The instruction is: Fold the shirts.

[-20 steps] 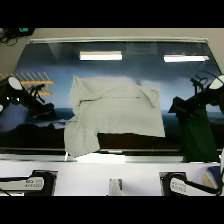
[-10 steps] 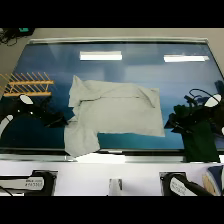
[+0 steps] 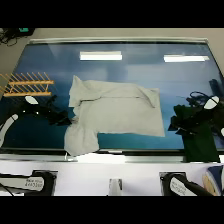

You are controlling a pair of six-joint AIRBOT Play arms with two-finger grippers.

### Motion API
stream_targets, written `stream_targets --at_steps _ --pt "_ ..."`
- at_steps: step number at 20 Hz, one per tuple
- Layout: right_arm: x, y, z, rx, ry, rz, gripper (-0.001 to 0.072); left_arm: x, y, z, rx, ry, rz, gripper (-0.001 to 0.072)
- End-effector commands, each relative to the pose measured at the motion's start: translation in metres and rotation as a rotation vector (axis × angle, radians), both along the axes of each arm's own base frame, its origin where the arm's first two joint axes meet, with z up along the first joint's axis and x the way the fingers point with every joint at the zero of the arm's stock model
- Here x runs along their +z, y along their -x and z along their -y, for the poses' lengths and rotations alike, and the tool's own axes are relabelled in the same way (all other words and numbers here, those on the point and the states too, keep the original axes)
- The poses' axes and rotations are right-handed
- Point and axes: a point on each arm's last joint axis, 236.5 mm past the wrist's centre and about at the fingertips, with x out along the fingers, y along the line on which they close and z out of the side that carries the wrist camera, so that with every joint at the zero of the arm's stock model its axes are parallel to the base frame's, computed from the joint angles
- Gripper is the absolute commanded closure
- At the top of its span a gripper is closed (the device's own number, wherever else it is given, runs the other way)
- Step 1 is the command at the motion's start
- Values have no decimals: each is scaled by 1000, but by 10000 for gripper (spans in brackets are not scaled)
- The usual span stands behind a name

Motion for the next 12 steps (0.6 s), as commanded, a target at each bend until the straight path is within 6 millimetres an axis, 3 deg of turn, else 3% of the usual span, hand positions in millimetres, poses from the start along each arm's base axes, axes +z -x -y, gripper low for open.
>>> stream_targets --at_steps 1,6,12 --pt "-12 -9 16 -48 67 15 331 2 -2 -1 -8 -10 15 676" --pt "-44 -13 -15 -84 -91 -77 328 15 3 2 -49 3 34 676" --pt "-70 -15 -31 -133 -174 -149 326 34 1 3 -56 1 78 676"
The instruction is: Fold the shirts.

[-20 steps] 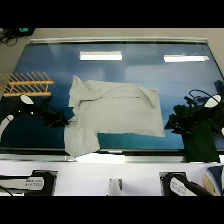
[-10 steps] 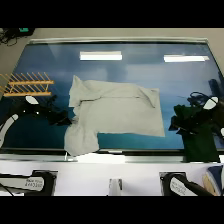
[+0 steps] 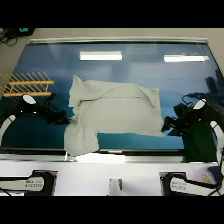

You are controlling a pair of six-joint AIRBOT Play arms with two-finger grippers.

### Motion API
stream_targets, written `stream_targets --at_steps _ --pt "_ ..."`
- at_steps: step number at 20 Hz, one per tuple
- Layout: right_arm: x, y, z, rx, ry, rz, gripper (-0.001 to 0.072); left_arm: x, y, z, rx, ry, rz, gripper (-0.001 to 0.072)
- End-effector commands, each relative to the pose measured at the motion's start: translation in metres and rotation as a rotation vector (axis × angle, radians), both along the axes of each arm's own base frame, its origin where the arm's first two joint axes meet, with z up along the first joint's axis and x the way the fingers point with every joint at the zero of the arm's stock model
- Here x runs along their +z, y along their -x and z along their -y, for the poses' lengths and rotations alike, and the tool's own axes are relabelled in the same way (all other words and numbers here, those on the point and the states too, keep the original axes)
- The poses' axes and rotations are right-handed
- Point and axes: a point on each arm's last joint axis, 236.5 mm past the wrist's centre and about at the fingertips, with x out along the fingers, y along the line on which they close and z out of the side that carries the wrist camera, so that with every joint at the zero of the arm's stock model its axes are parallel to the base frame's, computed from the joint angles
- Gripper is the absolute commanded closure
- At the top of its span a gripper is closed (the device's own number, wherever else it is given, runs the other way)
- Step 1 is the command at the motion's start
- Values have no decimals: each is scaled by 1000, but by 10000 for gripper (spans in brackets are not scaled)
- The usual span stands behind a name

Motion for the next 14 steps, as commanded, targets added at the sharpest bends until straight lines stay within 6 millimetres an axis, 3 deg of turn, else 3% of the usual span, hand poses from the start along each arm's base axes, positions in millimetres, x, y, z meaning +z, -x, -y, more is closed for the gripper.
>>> stream_targets --at_steps 1,5,7,8,10,12,13,14 --pt "-12 -4 -13 -42 -62 -28 326 13 0 3 -7 11 23 676" --pt "-21 -9 -16 -56 -67 -26 352 25 6 5 -25 20 28 676" --pt "-23 -16 -20 -73 -49 -6 653 33 8 6 -32 22 39 675" --pt "-22 -19 -26 -55 -50 4 692 38 8 6 -36 22 49 676" --pt "-10 -28 -38 55 -56 59 694 58 4 5 -37 13 111 677" --pt "29 -59 -41 139 -40 201 694 104 -17 3 -28 -5 254 677" --pt "62 -84 -37 143 -16 310 694 145 -33 1 -19 -21 373 677" --pt "110 -115 -29 137 25 461 694 195 -49 -2 -8 -39 515 677"
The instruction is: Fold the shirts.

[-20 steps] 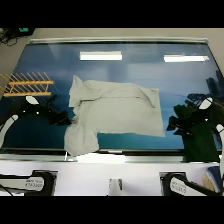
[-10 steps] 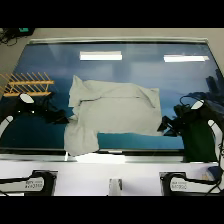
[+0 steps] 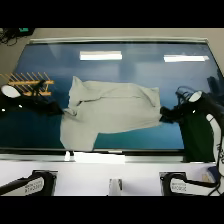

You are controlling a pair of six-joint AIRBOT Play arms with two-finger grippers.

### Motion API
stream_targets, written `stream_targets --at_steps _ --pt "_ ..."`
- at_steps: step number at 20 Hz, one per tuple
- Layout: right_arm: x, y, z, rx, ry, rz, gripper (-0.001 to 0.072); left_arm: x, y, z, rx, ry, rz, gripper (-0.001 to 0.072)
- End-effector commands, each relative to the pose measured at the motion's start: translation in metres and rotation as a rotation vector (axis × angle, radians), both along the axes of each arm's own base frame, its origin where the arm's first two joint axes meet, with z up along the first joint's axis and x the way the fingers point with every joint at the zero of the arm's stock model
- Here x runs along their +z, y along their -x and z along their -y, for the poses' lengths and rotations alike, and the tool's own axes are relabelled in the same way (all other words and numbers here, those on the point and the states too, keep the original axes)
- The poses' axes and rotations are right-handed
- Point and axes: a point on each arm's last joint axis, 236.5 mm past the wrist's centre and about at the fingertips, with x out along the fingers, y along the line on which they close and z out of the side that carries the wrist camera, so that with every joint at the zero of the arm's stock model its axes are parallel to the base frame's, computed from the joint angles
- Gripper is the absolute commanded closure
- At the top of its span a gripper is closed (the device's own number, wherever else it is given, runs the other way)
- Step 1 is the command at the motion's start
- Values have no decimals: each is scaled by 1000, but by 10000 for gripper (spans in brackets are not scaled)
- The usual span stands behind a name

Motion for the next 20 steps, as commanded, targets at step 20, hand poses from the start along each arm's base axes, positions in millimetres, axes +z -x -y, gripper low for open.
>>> stream_targets --at_steps 20 --pt "636 130 23 -116 544 1707 692 600 182 -16 332 5 1725 677"
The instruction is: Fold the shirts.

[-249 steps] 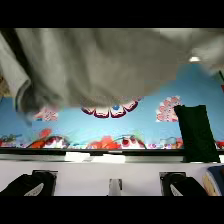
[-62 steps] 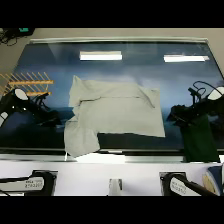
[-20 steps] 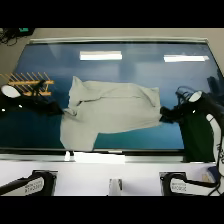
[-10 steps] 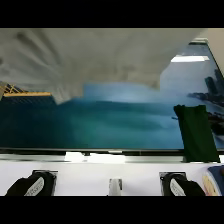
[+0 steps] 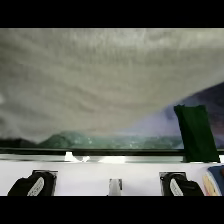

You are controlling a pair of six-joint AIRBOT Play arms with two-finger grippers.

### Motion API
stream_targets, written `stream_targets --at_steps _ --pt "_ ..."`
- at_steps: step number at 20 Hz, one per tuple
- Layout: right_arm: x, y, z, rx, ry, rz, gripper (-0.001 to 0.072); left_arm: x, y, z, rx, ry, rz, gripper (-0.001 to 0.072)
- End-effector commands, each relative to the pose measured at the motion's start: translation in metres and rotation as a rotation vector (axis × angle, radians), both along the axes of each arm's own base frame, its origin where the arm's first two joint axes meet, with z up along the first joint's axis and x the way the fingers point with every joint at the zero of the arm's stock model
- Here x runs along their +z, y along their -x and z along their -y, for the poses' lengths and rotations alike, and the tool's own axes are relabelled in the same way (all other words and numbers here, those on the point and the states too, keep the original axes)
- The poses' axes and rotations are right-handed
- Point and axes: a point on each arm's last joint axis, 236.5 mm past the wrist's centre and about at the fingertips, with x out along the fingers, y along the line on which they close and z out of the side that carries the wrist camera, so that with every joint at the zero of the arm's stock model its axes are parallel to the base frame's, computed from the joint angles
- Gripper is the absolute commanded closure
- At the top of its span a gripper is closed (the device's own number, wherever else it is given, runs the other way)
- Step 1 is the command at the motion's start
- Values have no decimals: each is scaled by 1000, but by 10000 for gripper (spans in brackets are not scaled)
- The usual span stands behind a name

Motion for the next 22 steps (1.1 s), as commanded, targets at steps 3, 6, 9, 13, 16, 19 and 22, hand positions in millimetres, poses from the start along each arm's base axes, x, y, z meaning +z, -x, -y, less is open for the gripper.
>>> stream_targets --at_steps 3,6,9,13,16,19,22 --pt "-32 -31 7 -7 -25 -140 692 -30 -50 -2 -6 -17 -142 677" --pt "-130 -99 16 7 -53 -521 692 -99 -127 -6 -13 -60 -419 677" --pt "-271 -155 24 36 -111 -1014 693 -235 -208 -7 -75 -98 -876 676" --pt "-441 -200 29 51 -198 -1443 692 -430 -277 -5 -142 -36 -1338 676" --pt "-500 -257 28 5 -289 -1417 692 -520 -319 4 -155 13 -1472 676" --pt "-524 -315 15 3 -361 -1268 692 -559 -367 17 -169 143 -1432 675" --pt "-532 -357 13 -13 -406 -1130 692 -580 -403 12 -129 244 -1366 676"
